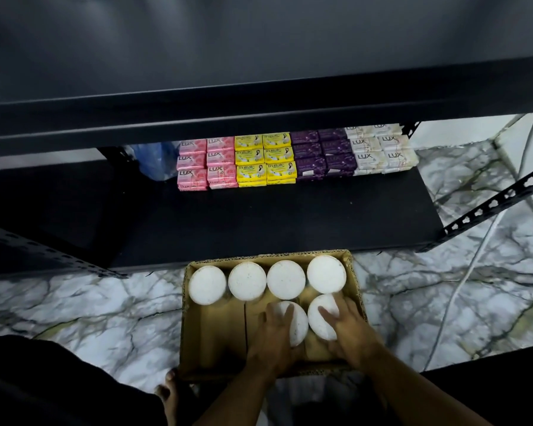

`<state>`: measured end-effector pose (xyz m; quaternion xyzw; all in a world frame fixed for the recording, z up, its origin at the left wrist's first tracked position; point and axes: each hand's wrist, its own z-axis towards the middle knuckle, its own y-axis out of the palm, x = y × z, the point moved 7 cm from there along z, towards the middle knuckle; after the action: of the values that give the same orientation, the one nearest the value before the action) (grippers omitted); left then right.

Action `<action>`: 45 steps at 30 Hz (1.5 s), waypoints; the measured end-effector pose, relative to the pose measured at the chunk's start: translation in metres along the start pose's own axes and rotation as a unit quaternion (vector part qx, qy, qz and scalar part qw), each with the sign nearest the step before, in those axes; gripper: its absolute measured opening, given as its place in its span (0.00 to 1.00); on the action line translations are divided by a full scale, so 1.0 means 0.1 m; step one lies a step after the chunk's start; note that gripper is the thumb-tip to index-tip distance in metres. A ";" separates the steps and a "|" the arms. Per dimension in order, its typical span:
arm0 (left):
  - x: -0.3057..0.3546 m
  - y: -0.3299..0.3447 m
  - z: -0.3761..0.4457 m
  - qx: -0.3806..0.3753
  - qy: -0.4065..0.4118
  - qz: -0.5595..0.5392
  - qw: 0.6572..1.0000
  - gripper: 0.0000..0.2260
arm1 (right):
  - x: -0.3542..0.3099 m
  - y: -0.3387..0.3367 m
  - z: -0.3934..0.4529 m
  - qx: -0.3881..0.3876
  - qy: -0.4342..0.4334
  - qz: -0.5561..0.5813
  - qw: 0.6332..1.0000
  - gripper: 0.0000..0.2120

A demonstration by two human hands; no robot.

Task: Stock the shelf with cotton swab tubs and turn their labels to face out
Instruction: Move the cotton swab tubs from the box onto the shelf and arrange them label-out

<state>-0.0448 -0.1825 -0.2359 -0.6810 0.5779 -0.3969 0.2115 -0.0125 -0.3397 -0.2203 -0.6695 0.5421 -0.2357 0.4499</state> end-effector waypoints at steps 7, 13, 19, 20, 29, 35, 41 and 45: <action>-0.03 -0.29 -0.23 0.020 0.014 -0.016 1.000 0.38 | -0.12 -0.26 -0.08 0.069 -0.024 0.050 0.996 0.33; -0.18 -1.00 -0.47 0.129 -0.019 0.049 0.990 0.36 | -0.42 -0.90 -0.11 0.099 -0.028 0.046 0.994 0.35; -0.31 -1.77 -0.78 0.203 0.001 0.013 0.979 0.37 | -0.74 -1.77 -0.20 0.189 -0.048 0.084 0.977 0.36; -0.32 -1.91 -0.86 0.223 0.006 0.009 0.975 0.38 | -0.81 -1.92 -0.23 0.199 -0.060 0.086 0.974 0.35; -0.33 -3.16 -1.89 0.363 0.033 -0.033 0.931 0.42 | -1.40 -3.21 -0.69 0.267 -0.136 0.103 0.948 0.36; -0.39 -3.78 -2.50 0.460 0.059 -0.057 0.884 0.37 | -1.75 -3.84 -1.07 0.336 -0.178 0.123 0.917 0.31; -0.49 -4.27 -2.85 0.501 0.054 -0.051 0.862 0.34 | -2.03 -4.33 -1.24 0.376 -0.192 0.158 0.893 0.29; -0.55 -4.57 -2.98 0.507 0.037 -0.036 0.861 0.34 | -2.19 -4.59 -1.24 0.385 -0.204 0.165 0.885 0.31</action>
<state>0.0028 0.0314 0.2666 -0.4852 0.2794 -0.6675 0.4909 0.0577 -0.1738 0.2710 -0.3778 0.4071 -0.2065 0.8056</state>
